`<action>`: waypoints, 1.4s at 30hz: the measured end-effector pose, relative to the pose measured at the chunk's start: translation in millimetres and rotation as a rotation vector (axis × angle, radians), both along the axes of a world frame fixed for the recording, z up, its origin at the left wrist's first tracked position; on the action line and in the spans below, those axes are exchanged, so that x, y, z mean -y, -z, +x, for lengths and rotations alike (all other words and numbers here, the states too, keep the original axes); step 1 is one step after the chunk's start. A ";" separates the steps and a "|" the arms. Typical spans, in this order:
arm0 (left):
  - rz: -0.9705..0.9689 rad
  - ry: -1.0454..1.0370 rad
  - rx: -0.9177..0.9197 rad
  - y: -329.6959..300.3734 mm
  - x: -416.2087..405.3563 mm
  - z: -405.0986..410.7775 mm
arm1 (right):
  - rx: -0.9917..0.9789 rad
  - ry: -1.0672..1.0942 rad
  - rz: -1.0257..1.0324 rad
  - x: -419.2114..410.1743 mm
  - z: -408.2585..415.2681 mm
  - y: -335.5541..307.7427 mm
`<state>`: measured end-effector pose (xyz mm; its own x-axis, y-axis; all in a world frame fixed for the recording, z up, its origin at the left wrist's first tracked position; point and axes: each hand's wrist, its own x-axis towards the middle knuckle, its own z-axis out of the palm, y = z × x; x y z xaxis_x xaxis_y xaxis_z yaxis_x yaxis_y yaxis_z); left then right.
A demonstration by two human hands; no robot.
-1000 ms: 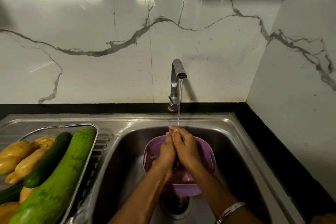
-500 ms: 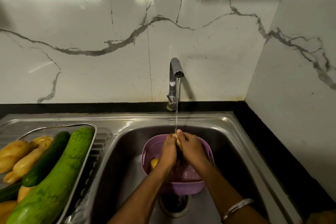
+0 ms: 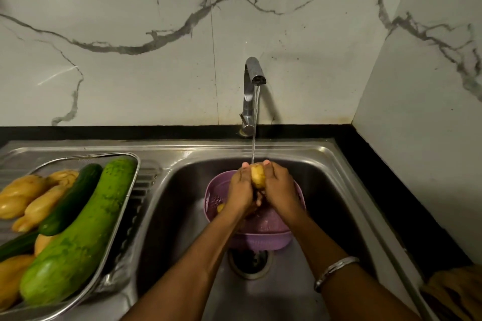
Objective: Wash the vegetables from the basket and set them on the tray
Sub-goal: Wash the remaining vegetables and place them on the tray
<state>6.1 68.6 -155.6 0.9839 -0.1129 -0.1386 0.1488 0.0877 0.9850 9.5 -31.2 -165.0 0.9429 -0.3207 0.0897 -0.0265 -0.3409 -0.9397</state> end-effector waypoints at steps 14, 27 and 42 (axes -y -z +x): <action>0.280 0.082 0.233 1.2 -6.8 3.7 | -0.182 0.091 -0.130 -10.1 -3.3 -14.9; 0.048 -0.022 0.109 -2.4 -3.1 0.4 | -0.008 0.091 0.064 -22.2 -1.6 -1.8; 0.215 -0.028 0.164 1.0 -31.8 -4.0 | -0.022 0.110 -0.123 -8.7 -12.0 -18.2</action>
